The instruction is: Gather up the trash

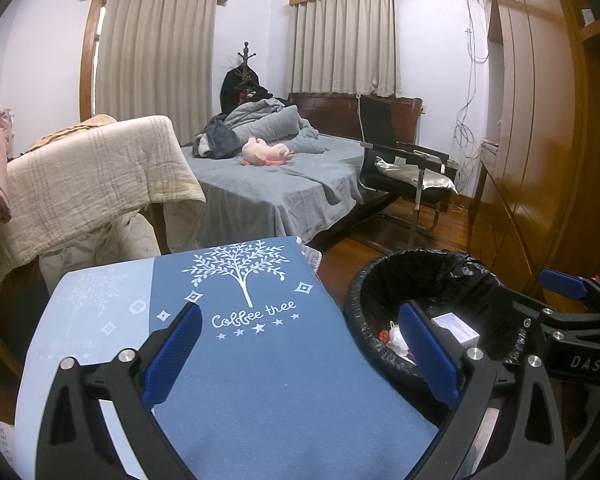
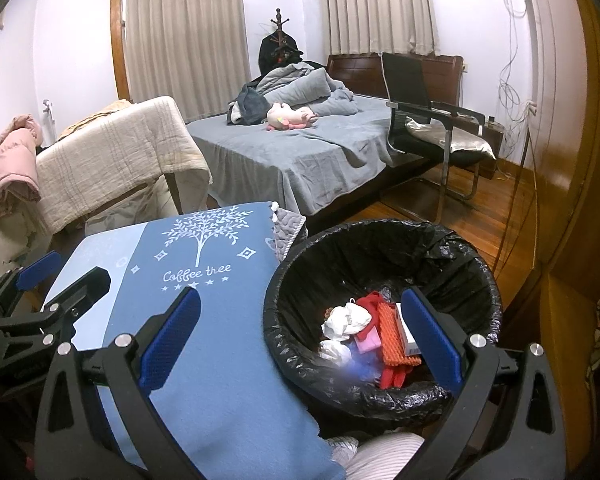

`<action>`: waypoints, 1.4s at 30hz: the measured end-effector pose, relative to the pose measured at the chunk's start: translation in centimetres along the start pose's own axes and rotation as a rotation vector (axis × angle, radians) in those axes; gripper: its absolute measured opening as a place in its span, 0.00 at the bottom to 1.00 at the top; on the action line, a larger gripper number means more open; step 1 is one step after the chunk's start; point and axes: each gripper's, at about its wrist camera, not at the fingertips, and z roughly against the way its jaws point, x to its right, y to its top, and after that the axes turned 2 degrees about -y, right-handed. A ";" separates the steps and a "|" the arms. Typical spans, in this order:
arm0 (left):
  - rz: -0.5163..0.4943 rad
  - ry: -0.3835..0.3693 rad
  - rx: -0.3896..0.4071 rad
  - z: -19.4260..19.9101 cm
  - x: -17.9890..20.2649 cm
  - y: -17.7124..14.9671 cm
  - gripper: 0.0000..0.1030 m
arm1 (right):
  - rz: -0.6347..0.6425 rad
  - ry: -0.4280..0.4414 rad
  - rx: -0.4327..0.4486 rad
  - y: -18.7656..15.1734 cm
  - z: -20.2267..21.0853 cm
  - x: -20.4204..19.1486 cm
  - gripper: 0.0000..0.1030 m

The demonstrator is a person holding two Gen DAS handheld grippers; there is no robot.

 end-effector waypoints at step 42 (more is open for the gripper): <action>0.001 0.000 0.001 0.0 -0.1 -0.1 0.94 | 0.002 0.001 0.002 0.1 -0.1 -0.5 0.95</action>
